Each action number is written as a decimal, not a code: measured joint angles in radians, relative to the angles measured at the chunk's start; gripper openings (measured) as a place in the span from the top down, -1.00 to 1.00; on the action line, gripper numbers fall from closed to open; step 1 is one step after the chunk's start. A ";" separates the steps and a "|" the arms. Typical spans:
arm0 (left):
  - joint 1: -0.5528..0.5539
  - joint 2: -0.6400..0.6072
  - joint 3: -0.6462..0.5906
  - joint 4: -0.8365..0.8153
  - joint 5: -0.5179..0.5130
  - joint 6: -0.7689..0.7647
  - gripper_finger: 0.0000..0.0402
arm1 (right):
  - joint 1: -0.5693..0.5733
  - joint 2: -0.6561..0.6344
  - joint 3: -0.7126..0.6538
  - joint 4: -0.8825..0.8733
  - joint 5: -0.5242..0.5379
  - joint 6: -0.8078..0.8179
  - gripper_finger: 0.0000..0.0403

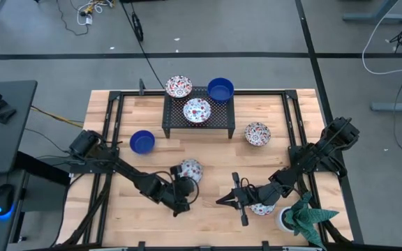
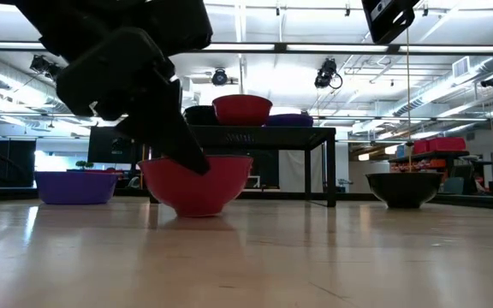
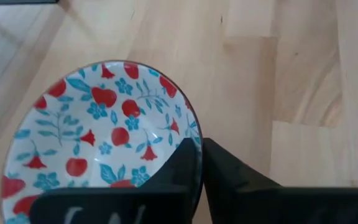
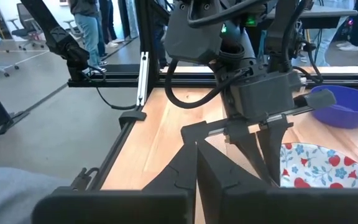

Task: Pick & Place Mini bowls
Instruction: Stack the left red bowl on the red bowl on the shelf

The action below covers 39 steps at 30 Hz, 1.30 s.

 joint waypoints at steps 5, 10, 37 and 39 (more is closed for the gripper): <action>-0.002 -0.001 0.001 -0.001 0.002 0.009 0.92 | 0.000 0.000 0.000 -0.002 0.000 0.000 0.92; -0.018 -0.001 0.032 -0.034 0.037 0.017 0.93 | 0.000 0.000 0.000 -0.009 0.000 0.000 0.92; 0.104 0.000 0.828 -0.887 0.061 0.273 0.94 | 0.035 0.000 0.000 -0.112 0.001 0.036 0.92; 0.138 0.000 0.867 -0.892 0.041 0.349 0.95 | 0.035 0.000 0.000 -0.112 0.001 0.036 0.92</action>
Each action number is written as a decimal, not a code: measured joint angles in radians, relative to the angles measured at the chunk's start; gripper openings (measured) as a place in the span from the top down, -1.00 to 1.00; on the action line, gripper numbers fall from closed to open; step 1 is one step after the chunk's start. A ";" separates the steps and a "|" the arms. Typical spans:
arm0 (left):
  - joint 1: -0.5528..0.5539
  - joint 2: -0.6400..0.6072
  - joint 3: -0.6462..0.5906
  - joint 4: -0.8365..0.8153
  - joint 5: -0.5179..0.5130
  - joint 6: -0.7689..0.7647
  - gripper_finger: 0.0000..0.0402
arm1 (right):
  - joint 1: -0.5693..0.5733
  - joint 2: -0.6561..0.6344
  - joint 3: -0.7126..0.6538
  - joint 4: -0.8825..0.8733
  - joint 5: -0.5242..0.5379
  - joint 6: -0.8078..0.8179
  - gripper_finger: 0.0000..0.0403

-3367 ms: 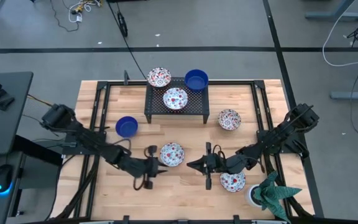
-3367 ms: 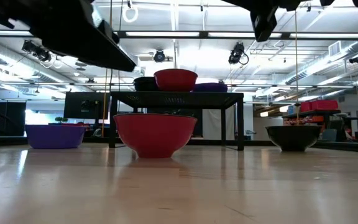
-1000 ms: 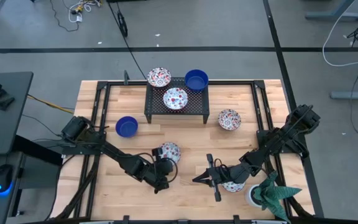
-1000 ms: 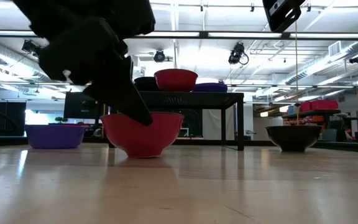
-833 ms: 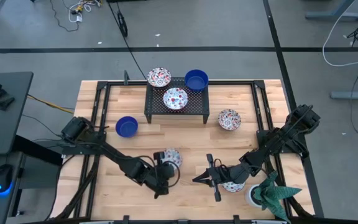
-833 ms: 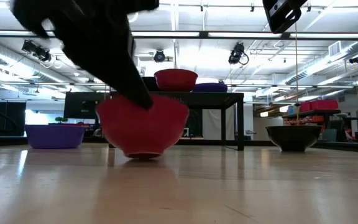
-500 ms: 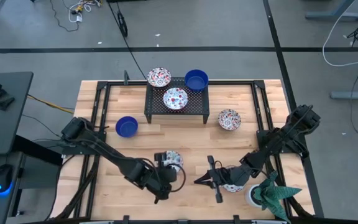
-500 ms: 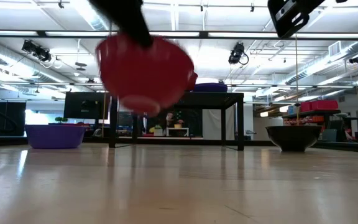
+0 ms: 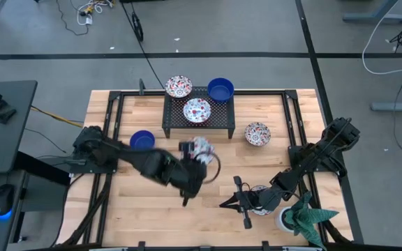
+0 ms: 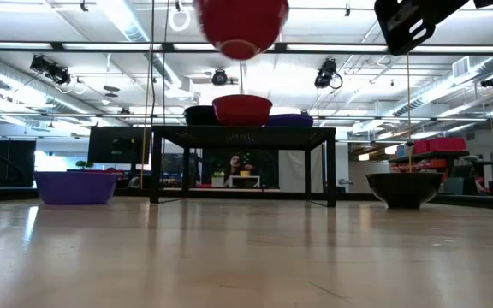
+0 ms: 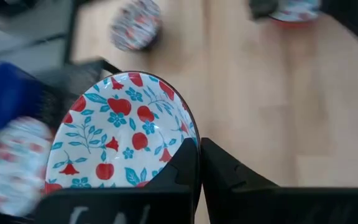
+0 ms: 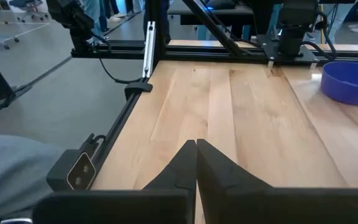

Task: Pick & Place Mini bowls
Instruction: Stack the left red bowl on the red bowl on the shelf

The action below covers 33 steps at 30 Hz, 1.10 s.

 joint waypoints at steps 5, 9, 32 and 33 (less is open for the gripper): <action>0.090 -0.002 0.070 -0.001 -0.044 0.143 0.94 | 0.000 0.000 0.000 0.000 0.000 0.000 0.92; 0.167 -0.002 0.082 0.000 -0.052 0.229 0.94 | 0.000 0.000 0.000 0.001 0.000 0.001 0.92; 0.473 0.000 -0.058 0.160 0.107 0.198 0.96 | 0.000 0.000 0.000 0.002 0.001 0.004 0.92; 0.473 0.000 -0.065 0.165 0.108 0.192 0.96 | 0.000 0.000 0.000 0.002 0.001 0.004 0.92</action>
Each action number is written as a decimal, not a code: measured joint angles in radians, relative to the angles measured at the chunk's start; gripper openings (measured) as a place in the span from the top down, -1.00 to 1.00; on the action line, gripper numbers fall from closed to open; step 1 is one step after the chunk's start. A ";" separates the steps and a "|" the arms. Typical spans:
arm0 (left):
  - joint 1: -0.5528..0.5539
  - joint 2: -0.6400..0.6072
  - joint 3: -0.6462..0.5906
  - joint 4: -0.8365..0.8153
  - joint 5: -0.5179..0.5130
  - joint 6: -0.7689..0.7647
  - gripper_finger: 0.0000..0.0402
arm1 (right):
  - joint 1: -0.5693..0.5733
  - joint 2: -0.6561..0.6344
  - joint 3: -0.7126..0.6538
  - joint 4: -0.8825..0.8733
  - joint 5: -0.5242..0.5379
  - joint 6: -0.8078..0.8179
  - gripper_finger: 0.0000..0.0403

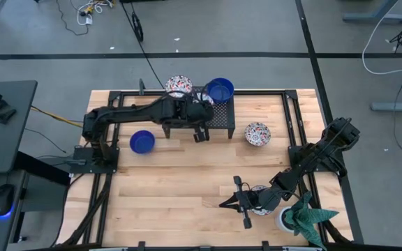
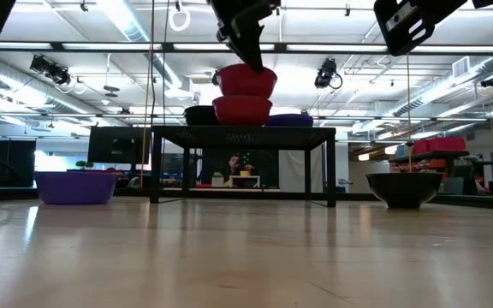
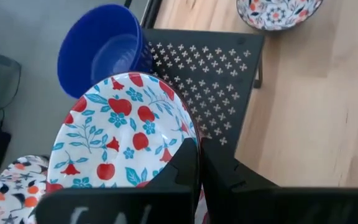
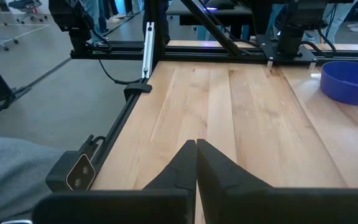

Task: Pick & Place Mini bowls
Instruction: Stack the left red bowl on the red bowl on the shelf

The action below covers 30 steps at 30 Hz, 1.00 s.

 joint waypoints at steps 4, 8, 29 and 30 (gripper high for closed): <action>0.000 -0.003 -0.021 0.029 -0.004 -0.011 0.95 | 0.000 0.000 0.000 0.002 0.000 0.003 0.92; 0.000 -0.002 -0.044 0.030 -0.018 -0.034 0.95 | 0.000 0.000 0.000 0.007 0.000 0.003 0.92; 0.000 -0.002 -0.135 0.115 -0.059 -0.084 0.91 | -0.001 0.000 0.000 0.016 0.000 0.000 0.92; 0.000 -0.002 -0.135 0.113 -0.059 -0.089 0.91 | -0.001 0.000 0.000 0.016 0.000 0.000 0.92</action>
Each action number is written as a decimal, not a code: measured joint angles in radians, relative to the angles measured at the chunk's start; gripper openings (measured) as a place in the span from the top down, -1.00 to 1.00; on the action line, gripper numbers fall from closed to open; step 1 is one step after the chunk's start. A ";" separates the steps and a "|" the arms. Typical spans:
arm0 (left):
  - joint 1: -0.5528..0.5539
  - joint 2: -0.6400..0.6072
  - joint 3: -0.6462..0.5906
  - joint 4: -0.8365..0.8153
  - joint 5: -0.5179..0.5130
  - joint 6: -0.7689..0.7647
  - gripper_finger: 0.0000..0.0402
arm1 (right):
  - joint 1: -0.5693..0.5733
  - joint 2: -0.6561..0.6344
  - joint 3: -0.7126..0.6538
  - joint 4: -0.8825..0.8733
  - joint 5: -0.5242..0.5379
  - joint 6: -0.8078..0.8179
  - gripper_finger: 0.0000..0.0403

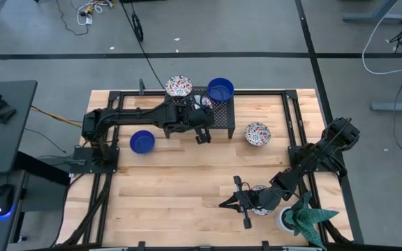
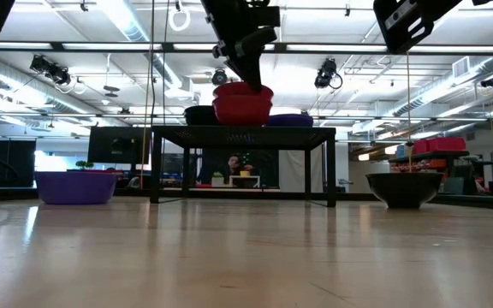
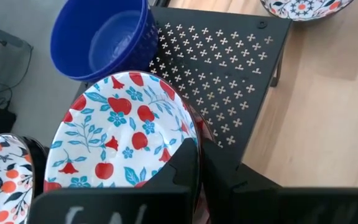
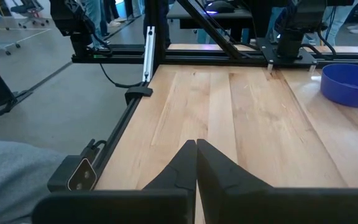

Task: Pick & Place Mini bowls
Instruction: Stack the left red bowl on the red bowl on the shelf

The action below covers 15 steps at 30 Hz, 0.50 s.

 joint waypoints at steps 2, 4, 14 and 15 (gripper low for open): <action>0.001 0.000 0.000 0.000 0.000 -0.014 0.91 | 0.000 0.000 0.000 0.000 0.000 0.000 0.92; 0.004 0.000 0.000 -0.002 0.002 -0.018 0.91 | 0.000 0.000 0.000 0.000 0.000 0.000 0.92; 0.006 0.000 0.000 -0.018 0.032 -0.017 0.89 | 0.000 0.000 0.000 0.000 0.000 0.000 0.92; 0.006 0.000 0.000 -0.018 0.035 -0.017 0.88 | 0.000 0.000 0.000 0.000 0.000 0.000 0.92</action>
